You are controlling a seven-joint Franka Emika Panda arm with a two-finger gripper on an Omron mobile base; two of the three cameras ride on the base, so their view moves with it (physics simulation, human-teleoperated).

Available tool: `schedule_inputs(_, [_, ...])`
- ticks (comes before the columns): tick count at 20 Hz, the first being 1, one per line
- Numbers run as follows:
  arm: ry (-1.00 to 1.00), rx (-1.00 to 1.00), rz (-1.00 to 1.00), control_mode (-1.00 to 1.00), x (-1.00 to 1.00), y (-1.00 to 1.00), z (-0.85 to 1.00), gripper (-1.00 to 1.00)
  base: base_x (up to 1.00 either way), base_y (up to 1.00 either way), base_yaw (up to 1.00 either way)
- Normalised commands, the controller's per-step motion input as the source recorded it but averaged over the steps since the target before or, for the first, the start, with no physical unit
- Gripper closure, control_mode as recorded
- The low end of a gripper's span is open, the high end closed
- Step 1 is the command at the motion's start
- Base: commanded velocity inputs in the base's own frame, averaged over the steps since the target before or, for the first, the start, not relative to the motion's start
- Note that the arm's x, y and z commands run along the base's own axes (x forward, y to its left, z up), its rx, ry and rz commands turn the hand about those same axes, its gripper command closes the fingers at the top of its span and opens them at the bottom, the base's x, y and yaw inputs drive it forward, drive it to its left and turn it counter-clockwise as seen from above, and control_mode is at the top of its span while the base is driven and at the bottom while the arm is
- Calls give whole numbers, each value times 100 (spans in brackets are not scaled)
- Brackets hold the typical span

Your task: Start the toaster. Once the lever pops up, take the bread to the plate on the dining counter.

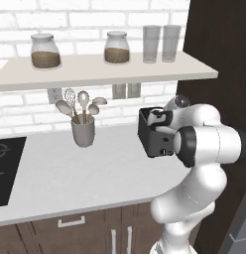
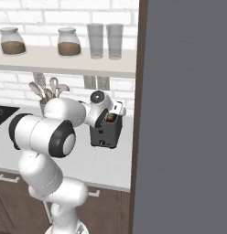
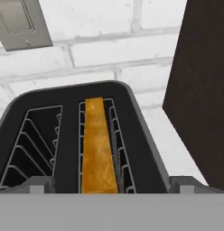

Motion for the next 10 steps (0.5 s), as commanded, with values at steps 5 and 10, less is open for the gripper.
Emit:
schedule_inputs(5, [-22, 0, 6, -100, 0, 0, -11, 100, 0, 0, 0])
schedule_inputs(10, [-18, 0, 2, -100, 0, -8, -3, 100, 0, 0, 0])
